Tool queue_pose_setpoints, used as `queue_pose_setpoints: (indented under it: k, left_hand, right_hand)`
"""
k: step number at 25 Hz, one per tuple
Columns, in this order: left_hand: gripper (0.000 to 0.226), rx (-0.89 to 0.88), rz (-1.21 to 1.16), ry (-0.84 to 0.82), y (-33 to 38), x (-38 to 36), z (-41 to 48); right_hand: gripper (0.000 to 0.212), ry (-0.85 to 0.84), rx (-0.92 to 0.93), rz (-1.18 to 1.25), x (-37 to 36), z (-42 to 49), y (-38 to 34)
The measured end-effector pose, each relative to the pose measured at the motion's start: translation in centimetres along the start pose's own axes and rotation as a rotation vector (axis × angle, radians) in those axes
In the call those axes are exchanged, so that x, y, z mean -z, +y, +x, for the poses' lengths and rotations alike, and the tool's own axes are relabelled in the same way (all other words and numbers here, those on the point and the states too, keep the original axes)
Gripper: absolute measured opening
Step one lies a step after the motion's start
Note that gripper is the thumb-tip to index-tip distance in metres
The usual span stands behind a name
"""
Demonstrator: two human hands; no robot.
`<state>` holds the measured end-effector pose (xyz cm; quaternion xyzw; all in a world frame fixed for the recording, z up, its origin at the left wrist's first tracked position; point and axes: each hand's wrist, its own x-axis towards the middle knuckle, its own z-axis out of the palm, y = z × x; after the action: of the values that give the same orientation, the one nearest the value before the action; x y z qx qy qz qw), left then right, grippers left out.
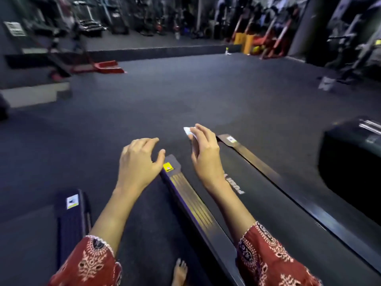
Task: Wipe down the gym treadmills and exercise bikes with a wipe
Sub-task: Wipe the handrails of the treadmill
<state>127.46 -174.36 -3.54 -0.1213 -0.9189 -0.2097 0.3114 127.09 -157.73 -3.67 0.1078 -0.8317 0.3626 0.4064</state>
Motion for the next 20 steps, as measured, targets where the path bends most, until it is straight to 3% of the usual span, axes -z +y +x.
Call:
queue_pose_setpoints:
  k: [5, 9, 20]
  left_hand:
    - [0.038, 0.025, 0.090, -0.065, -6.0, -5.6, 10.0]
    - [0.034, -0.025, 0.072, -0.124, -8.1, -10.4, 19.1]
    - [0.034, -0.316, -0.158, -0.242, -4.0, -26.5, 37.8]
  right_hand:
    - [0.028, -0.123, 0.029, -0.024, -10.0, 8.1, 5.5]
    - [0.029, -0.109, 0.004, -0.065, -14.4, 15.4, 10.3]
    - [0.029, 0.054, -0.188, -0.375, -14.4, 28.2, 25.6]
